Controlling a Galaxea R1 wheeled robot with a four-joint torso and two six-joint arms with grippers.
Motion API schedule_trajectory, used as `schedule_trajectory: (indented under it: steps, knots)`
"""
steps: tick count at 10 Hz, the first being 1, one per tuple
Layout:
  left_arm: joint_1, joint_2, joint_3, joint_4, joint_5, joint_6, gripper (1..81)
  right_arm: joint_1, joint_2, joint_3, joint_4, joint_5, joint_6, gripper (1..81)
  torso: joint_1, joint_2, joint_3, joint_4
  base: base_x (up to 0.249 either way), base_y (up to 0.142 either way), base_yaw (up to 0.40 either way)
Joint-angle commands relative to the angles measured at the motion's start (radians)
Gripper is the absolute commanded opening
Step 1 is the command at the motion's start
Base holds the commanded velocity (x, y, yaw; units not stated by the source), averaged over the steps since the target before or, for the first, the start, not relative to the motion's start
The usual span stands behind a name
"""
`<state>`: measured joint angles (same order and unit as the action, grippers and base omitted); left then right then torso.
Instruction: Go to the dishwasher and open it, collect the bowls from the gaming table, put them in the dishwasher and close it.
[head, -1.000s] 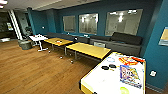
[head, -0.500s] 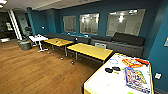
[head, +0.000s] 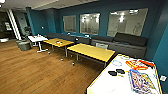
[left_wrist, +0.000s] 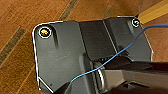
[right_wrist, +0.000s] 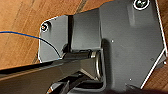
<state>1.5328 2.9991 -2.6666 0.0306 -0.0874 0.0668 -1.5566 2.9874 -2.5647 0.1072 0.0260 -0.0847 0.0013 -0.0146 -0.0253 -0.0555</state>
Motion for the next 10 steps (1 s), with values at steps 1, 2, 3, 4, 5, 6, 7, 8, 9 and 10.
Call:
schedule_trajectory:
  steps: [1, 2, 3, 4, 5, 6, 7, 8, 9, 10]
  knots:
    - [-0.044, -0.003, 0.002, 0.012, 0.048, 0.004, 81.1, 0.046, 0.000, 0.006, -0.008, -0.058, -0.003, 81.1, 0.000, 0.000, 0.000, 0.000, 0.154, 0.066, 0.000]
    - [-0.044, -0.003, 0.002, 0.012, 0.048, 0.004, 81.1, 0.046, 0.000, 0.006, -0.008, -0.058, -0.003, 81.1, 0.000, 0.000, 0.000, 0.000, 0.135, 0.000, 0.000]
    - [-0.044, -0.003, 0.002, 0.012, 0.048, 0.002, 81.1, 0.046, 0.000, 0.006, -0.008, -0.058, -0.004, 81.1, 0.001, 0.000, 0.000, 0.000, 0.094, 0.000, 0.000]
    - [-0.044, -0.003, 0.002, 0.011, 0.048, 0.002, 81.1, 0.045, 0.000, 0.006, -0.008, -0.058, -0.004, 81.1, 0.001, 0.000, 0.000, 0.000, 0.064, 0.000, 0.000]
    - [-0.044, -0.003, 0.002, 0.011, 0.048, 0.002, 81.1, 0.046, 0.000, 0.006, -0.006, -0.058, -0.003, 81.1, 0.001, 0.000, 0.000, 0.000, 0.000, 0.000, 0.000]
    - [-0.044, -0.003, 0.002, 0.008, 0.049, 0.001, 81.1, 0.046, 0.000, 0.006, -0.006, -0.058, -0.003, 81.1, 0.001, 0.000, 0.000, 0.000, 0.000, 0.000, 0.000]
    - [-0.044, -0.002, 0.002, 0.006, 0.049, 0.001, 81.1, 0.046, 0.000, 0.006, -0.008, -0.058, -0.003, 81.1, 0.001, 0.000, 0.000, 0.000, 0.000, 0.000, 0.000]
    - [-0.045, -0.003, 0.002, 0.006, 0.051, -0.001, 81.1, 0.046, 0.000, 0.006, -0.006, -0.058, -0.004, 81.1, 0.001, 0.000, 0.000, 0.000, 0.000, 0.000, 0.000]
    - [-0.044, -0.002, 0.002, 0.006, 0.051, -0.001, 81.1, 0.046, 0.000, 0.006, -0.008, -0.058, -0.004, 81.1, 0.001, 0.000, 0.000, 0.000, 0.000, 0.000, 0.000]
    - [-0.044, 0.000, 0.002, 0.011, 0.052, -0.001, 81.1, 0.046, 0.000, 0.006, -0.008, -0.058, -0.003, 81.1, 0.000, 0.000, 0.000, 0.000, 0.000, 0.000, 0.000]
